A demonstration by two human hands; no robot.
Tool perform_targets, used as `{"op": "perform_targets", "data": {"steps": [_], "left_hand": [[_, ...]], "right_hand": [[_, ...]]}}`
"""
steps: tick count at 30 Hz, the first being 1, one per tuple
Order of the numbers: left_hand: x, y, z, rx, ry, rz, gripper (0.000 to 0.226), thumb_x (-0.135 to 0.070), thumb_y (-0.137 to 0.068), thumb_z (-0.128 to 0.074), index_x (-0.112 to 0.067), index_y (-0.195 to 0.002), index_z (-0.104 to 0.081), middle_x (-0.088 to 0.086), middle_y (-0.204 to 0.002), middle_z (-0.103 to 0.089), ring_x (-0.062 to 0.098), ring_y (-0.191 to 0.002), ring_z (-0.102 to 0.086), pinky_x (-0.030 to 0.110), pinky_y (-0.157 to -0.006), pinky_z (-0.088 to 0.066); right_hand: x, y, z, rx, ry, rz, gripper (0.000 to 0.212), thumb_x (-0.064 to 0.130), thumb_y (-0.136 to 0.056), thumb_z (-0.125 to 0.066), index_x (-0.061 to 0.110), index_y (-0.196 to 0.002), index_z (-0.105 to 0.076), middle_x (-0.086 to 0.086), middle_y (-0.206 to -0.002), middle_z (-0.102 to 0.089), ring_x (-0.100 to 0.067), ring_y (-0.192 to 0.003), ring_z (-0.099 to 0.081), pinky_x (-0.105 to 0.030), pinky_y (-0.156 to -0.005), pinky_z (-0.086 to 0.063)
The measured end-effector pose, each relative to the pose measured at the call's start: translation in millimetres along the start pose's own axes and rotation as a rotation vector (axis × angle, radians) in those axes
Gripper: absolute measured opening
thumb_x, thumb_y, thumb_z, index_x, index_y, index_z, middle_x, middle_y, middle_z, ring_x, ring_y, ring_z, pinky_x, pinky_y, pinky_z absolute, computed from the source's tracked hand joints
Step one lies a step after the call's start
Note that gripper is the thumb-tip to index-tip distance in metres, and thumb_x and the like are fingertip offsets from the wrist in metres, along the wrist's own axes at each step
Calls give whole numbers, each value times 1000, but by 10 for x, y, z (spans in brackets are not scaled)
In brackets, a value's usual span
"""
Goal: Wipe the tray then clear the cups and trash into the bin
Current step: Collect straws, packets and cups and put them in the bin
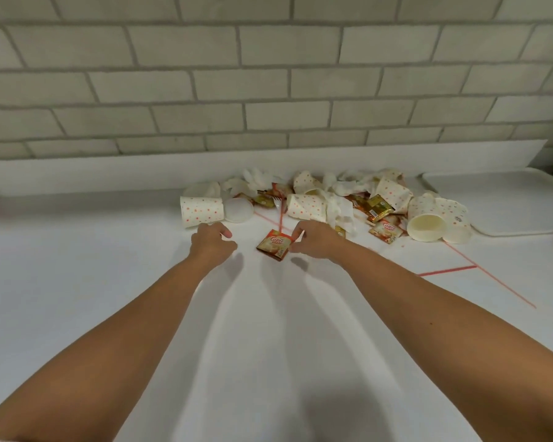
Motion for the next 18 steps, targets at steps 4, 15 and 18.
{"op": "perform_targets", "data": {"steps": [4, 15, 18], "left_hand": [[191, -101, 144, -15, -280, 84, 48, -41, -76, -72, -22, -116, -53, 9, -130, -36, 29, -125, -34, 38, -100, -38], [328, -295, 158, 182, -490, 112, 92, -55, -70, -72, -19, -142, -27, 10, -140, -27, 31, -132, -29, 36, -100, -36], [295, -312, 131, 221, -479, 101, 90, -55, -69, -73, -19, -139, -31, 10, -140, -29, 30, -131, -31, 37, -100, -37]], "right_hand": [[76, -250, -102, -79, 154, -44, 53, 32, -88, -62, 9, -132, -45, -11, -133, -44, -26, -117, -47, -30, -90, -43], [165, -580, -353, -40, 417, -139, 83, 50, -77, -69, 13, -140, -29, -10, -141, -38, -31, -132, -36, -47, -106, -32], [158, -614, -356, -15, 416, -150, 86, 52, -74, -71, 12, -139, -30, -10, -138, -41, -30, -130, -39, -45, -104, -34]]}}
Point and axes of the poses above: each hand's wrist, its own y-axis away from the middle knuckle, its own z-axis out of the back of the hand, x = y × z, the point moved 3 cm from there along -y, towards the middle knuckle
